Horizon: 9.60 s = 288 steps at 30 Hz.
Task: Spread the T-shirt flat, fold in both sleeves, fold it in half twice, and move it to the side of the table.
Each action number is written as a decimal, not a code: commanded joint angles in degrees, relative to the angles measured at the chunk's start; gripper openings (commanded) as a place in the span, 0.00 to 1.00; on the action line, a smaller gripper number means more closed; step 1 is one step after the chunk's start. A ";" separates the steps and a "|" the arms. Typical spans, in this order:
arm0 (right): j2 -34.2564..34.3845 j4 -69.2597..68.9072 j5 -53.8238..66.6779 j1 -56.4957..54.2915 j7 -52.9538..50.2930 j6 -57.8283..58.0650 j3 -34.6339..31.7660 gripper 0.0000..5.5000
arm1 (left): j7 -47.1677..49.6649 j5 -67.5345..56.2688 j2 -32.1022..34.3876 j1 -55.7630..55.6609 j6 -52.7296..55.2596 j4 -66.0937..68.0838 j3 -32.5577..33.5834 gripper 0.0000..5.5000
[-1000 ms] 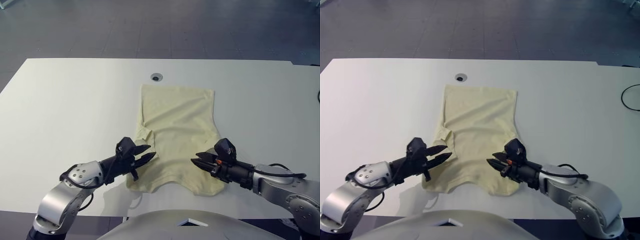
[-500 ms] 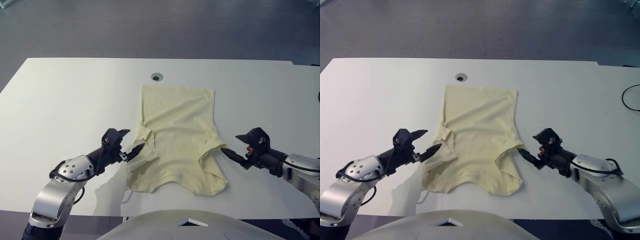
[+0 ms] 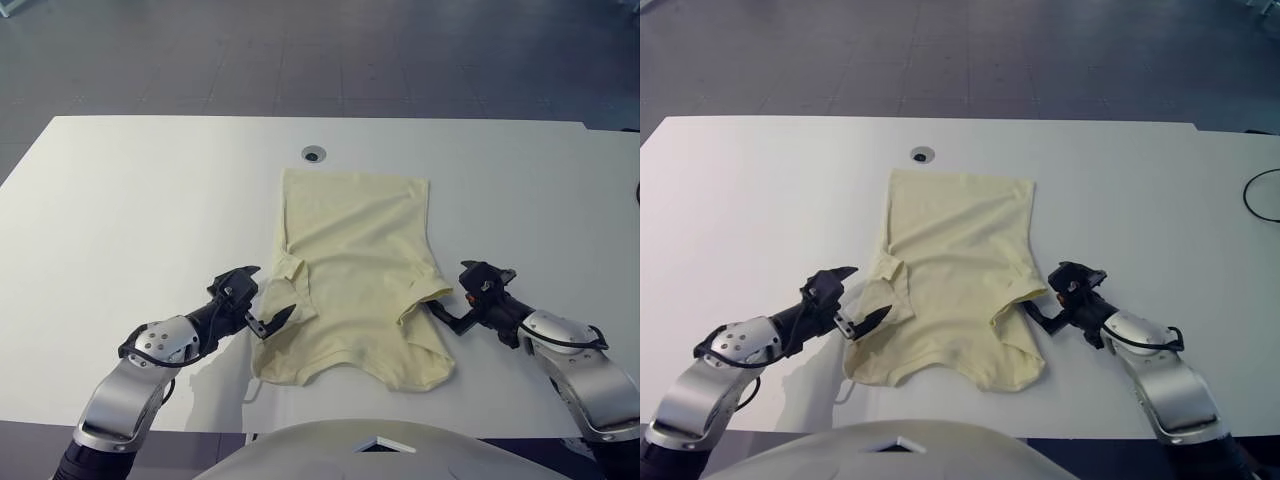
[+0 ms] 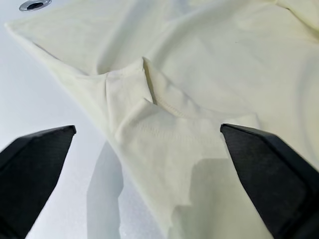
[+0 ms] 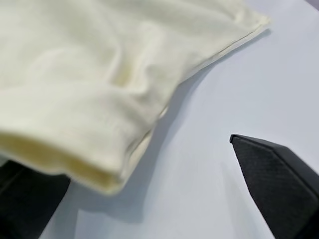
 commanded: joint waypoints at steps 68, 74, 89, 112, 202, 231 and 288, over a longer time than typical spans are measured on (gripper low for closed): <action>-10.70 3.83 -19.56 27.04 22.54 -58.21 -16.82 0.98 | -24.06 12.14 15.98 11.33 -64.50 21.60 16.11 0.98; -9.75 6.50 -23.40 26.84 21.48 -64.27 -13.18 0.98 | -22.42 16.18 15.20 9.60 -70.00 24.78 10.53 0.98; -11.52 12.05 -28.21 21.36 19.40 -71.06 -1.98 0.80 | -17.20 21.80 15.39 1.35 -75.04 30.29 0.42 0.59; -16.18 10.51 -16.97 18.46 26.52 -55.75 1.29 0.11 | -15.53 21.66 20.93 1.21 -80.47 32.51 -4.38 0.00; -0.54 65.38 10.61 -47.84 60.77 5.62 9.04 0.06 | -47.28 -2.92 -2.17 -48.58 -9.57 68.78 -5.08 0.20; 0.93 26.36 19.43 -31.36 48.72 21.14 3.20 0.25 | -30.72 -17.03 -0.77 -30.49 13.16 22.58 8.03 0.86; -11.25 22.40 14.78 -17.96 47.78 10.24 8.18 0.00 | -12.52 13.78 -10.45 -44.45 -29.91 62.37 -9.35 0.98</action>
